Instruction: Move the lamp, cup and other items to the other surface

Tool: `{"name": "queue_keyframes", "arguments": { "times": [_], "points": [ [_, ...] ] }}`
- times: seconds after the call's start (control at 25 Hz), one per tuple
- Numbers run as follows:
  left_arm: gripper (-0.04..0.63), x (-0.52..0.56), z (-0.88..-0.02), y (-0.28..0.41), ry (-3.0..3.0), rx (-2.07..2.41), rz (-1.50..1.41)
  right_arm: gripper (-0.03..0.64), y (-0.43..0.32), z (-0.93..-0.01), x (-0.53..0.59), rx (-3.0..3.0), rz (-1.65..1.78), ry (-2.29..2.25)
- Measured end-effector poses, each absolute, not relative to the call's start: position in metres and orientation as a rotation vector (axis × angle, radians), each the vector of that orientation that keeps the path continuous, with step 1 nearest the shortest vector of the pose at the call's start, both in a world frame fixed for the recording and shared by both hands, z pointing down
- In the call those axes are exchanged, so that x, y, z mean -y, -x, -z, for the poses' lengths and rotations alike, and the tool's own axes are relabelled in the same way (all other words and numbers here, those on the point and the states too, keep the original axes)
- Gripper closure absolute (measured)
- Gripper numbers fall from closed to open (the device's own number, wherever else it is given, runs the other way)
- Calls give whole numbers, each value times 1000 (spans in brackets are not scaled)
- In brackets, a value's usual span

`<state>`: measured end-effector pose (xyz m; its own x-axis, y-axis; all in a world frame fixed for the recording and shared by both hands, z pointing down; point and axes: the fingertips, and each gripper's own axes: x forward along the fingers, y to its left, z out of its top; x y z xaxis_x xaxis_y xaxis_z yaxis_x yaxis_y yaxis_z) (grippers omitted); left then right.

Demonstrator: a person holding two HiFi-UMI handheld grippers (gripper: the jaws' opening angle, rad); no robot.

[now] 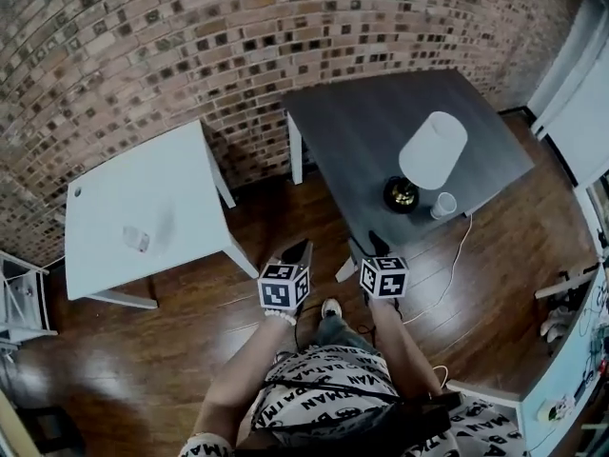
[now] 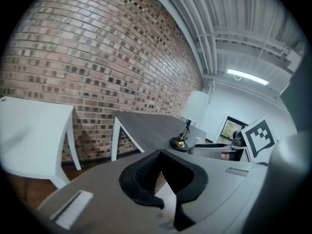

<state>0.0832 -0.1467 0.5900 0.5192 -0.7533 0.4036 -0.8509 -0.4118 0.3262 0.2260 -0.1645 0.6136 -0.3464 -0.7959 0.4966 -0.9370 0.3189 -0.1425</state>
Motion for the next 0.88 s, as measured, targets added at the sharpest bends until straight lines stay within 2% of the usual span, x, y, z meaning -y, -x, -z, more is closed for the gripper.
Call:
{"name": "queue_keyframes", "arguments": {
  "times": [0.48, 0.88],
  "points": [
    [595, 34, -582, 114, -1946, 1735, -127, 337, -2, -602, 108, 2504, -485, -1021],
    [595, -28, -583, 236, -1675, 2001, -22, 339, 151, -584, 93, 2633, -356, -672]
  ]
}}
